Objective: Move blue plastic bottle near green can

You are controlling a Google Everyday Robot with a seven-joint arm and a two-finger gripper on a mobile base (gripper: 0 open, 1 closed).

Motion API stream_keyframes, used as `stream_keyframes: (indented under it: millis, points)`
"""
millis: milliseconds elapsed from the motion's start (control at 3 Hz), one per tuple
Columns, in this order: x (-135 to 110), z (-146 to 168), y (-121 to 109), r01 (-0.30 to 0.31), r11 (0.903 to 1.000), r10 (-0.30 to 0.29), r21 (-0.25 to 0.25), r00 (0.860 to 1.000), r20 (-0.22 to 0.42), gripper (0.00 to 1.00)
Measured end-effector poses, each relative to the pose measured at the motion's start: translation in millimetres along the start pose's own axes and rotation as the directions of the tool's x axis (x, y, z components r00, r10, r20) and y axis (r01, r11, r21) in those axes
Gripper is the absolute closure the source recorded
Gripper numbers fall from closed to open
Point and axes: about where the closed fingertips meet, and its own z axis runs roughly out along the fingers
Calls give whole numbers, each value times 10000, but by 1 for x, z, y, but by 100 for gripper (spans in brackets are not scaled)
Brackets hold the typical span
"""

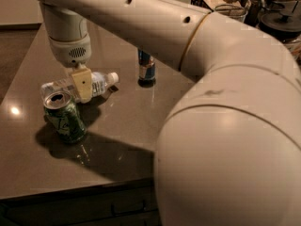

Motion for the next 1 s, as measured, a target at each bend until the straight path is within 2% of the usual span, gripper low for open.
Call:
stream_keyframes:
  millis: [333,667,1000]
  points:
    - [-3,9,27,-160,9994,159,-298,9999,-38,81]
    - [-7,10,41,-258,9986,261,-454,9996,49,58]
    - [-8,11,40,-253,9989,256,-385,9996,82,35]
